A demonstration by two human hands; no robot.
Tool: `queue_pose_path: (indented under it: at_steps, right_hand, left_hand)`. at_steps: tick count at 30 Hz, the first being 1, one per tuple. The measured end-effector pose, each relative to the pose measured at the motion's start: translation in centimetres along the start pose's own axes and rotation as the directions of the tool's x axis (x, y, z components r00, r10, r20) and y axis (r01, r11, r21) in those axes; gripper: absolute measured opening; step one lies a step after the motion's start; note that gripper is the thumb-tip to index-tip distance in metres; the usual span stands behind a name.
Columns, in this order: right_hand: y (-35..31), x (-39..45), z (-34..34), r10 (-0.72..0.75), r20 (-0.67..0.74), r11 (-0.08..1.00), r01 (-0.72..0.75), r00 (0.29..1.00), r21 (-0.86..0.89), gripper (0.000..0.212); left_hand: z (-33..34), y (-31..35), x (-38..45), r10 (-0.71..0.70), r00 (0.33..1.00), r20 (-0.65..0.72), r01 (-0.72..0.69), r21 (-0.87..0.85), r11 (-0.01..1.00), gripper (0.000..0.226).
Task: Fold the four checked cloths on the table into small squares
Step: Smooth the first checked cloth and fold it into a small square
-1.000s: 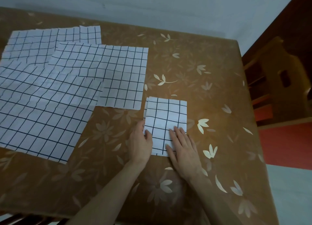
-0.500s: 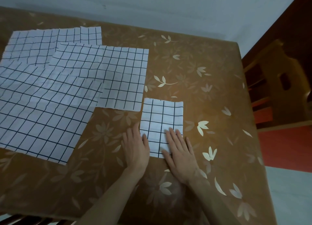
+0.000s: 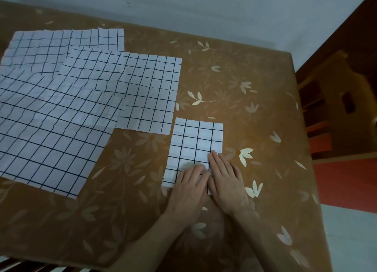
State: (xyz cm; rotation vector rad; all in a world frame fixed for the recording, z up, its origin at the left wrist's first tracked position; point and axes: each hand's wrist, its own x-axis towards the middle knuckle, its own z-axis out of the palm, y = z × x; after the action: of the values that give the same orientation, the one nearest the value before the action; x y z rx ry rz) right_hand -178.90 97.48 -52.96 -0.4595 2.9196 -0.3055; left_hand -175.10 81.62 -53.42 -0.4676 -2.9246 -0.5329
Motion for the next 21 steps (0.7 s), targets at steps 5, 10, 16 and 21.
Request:
queue_pose_path:
  at_steps: [5, 10, 16, 21]
  right_hand:
    - [2.1, 0.8, -1.0, -0.076, -0.036, 0.996, 0.077, 0.996, 0.038, 0.055]
    - [5.0, 2.6, -2.0, -0.184, 0.004, 0.981, 0.183, 0.983, -0.061, 0.059]
    - [7.1, 4.6, -3.0, -0.231, 0.042, 0.97, 0.234, 0.972, -0.069, 0.064]
    - [8.2, 6.8, -3.6, -0.223, 0.065, 0.971, 0.227, 0.973, -0.071, 0.08]
  left_hand:
    - [1.1, 0.3, 0.3, -0.075, 0.995, 0.072, 0.073, 0.025, 0.997, 0.062]
    - [1.4, -0.4, 0.4, -0.07, 0.973, 0.221, 0.039, 0.141, 0.989, 0.07]
    - [1.2, -0.4, 0.7, -0.075, 0.971, 0.228, 0.054, 0.1, 0.994, 0.063]
    - [1.1, -0.4, 0.7, -0.091, 0.962, 0.257, 0.061, 0.122, 0.991, 0.065]
